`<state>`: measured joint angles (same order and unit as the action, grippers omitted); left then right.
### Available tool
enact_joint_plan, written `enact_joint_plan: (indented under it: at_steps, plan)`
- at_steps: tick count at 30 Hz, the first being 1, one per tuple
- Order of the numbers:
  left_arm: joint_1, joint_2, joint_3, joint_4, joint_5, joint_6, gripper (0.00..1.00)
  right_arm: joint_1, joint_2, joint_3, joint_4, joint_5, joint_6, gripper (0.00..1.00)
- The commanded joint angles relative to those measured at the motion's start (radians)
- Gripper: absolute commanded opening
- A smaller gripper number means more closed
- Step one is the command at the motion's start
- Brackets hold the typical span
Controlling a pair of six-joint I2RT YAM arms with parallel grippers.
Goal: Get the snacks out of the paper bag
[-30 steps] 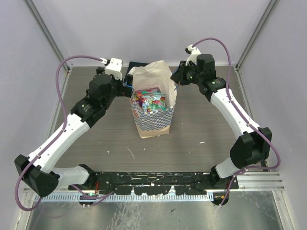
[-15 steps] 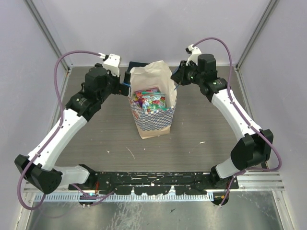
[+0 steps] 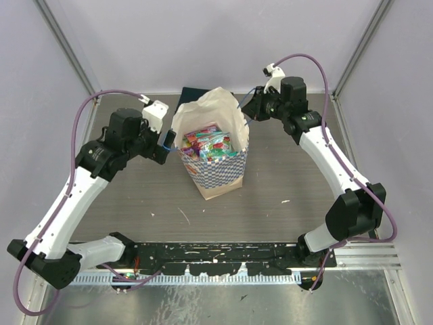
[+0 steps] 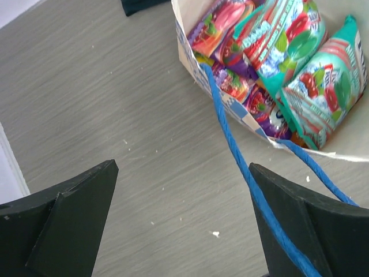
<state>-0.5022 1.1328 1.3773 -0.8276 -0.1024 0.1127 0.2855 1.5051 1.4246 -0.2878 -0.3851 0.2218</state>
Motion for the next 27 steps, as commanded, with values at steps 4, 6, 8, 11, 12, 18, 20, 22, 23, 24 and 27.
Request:
enact_joint_plan:
  at_steps: [4,6,8,11,12,18,20,22,23,24,27]
  plan:
    - [0.012,0.028,0.077,-0.185,0.010,0.087,0.98,-0.010,-0.019,0.001,0.061,-0.019,0.001,0.20]
    - [0.013,0.052,0.049,-0.207,-0.029,0.086,0.98,-0.015,-0.013,0.014,0.054,-0.017,0.005,0.20]
    - [0.012,0.070,0.007,-0.206,-0.080,0.075,0.98,-0.023,0.001,0.034,0.045,-0.017,0.012,0.20]
    - [0.013,0.067,-0.050,-0.180,-0.127,0.055,0.98,-0.033,0.018,0.066,0.037,-0.020,0.021,0.20]
    - [0.013,0.059,-0.064,-0.170,-0.129,0.049,0.98,-0.040,0.026,0.077,0.035,-0.023,0.024,0.20]
    - [0.011,0.004,-0.072,-0.163,-0.144,0.041,0.98,-0.064,0.126,0.262,-0.060,-0.073,-0.019,0.22]
    - [0.011,-0.016,-0.037,-0.165,-0.124,0.041,0.98,-0.065,0.184,0.348,-0.124,-0.073,-0.042,0.22]
    - [0.012,-0.041,0.003,-0.165,-0.092,0.052,0.98,-0.065,0.232,0.422,-0.161,-0.082,-0.060,0.24]
    - [0.011,-0.056,0.022,-0.165,-0.077,0.063,0.98,-0.064,0.248,0.454,-0.188,-0.085,-0.069,0.26]
    - [0.011,-0.074,0.042,-0.165,-0.050,0.080,0.98,-0.065,0.258,0.477,-0.201,-0.085,-0.076,0.28]
    - [0.011,-0.129,0.092,-0.197,0.104,0.127,0.98,-0.064,0.260,0.527,-0.220,-0.102,-0.083,0.39]
